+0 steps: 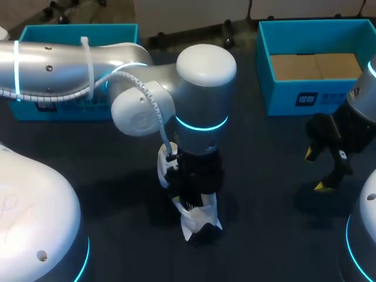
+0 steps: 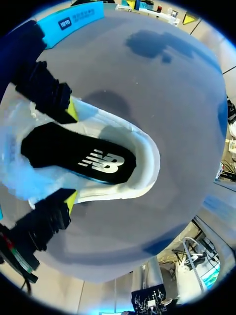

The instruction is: Take the shoe out of the shoebox, open the shoe tongue, remove and reinsert the insole, then place the shoe into the shoebox

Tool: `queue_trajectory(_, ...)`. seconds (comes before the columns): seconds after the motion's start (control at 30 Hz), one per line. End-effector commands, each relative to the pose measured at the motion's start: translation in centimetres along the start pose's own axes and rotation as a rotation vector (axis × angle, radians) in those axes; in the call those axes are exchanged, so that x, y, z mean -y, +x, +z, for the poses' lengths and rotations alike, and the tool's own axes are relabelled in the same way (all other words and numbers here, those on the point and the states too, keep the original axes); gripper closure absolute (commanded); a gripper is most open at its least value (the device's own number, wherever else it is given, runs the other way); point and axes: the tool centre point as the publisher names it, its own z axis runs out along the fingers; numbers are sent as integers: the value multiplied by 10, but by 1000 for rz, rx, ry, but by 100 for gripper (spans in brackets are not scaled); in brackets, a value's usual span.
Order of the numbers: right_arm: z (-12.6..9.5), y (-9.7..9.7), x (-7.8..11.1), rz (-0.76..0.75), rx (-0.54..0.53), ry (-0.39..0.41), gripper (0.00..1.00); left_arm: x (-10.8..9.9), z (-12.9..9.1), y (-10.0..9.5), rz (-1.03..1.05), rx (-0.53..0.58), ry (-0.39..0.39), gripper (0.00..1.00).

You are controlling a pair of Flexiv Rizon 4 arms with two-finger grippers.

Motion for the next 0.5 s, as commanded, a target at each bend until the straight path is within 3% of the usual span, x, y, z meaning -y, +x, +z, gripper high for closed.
queue_trajectory(0.03,1,1,1,0,1,1,0,-3,1,3,7,3,5,0)
queue_trajectory(0.33,1,1,1,0,1,1,0,-16,-8,2,35,29,60,0)
queue_trajectory(0.5,1,1,1,0,1,1,0,0,-5,0,79,25,41,0)
